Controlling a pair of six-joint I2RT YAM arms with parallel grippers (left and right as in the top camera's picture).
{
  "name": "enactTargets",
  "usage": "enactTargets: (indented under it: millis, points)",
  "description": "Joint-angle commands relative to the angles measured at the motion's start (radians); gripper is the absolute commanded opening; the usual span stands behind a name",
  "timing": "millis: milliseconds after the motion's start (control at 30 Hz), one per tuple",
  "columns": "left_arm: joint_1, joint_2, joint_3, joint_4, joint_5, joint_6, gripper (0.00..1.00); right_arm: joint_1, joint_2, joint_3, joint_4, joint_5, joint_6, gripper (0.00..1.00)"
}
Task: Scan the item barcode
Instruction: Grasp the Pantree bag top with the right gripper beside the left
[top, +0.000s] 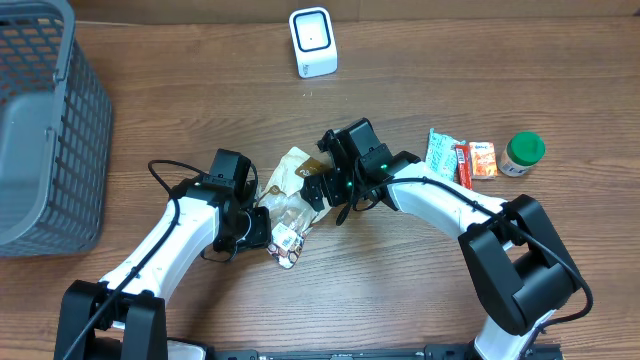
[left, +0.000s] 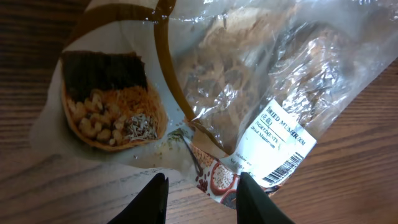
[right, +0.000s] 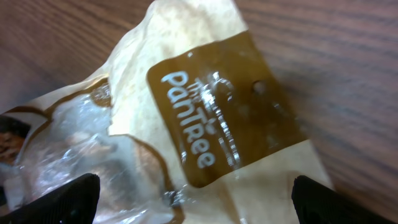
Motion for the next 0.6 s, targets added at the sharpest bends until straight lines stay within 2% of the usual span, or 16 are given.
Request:
enactTargets:
  millis: [0,233,567]
  points:
    - [-0.008,0.006,-0.010,0.014,-0.009,-0.016,0.29,0.004,-0.002,-0.005,0.004,-0.068,0.014,1.00]
    - [-0.008,0.006,-0.010,0.028,-0.010,-0.016,0.29,0.006,-0.002,-0.005,0.076,-0.067,0.014,1.00]
    - [-0.009,0.006,-0.010,0.043,-0.014,-0.016,0.28,0.031,0.078,-0.006,0.079,-0.067,0.049,1.00]
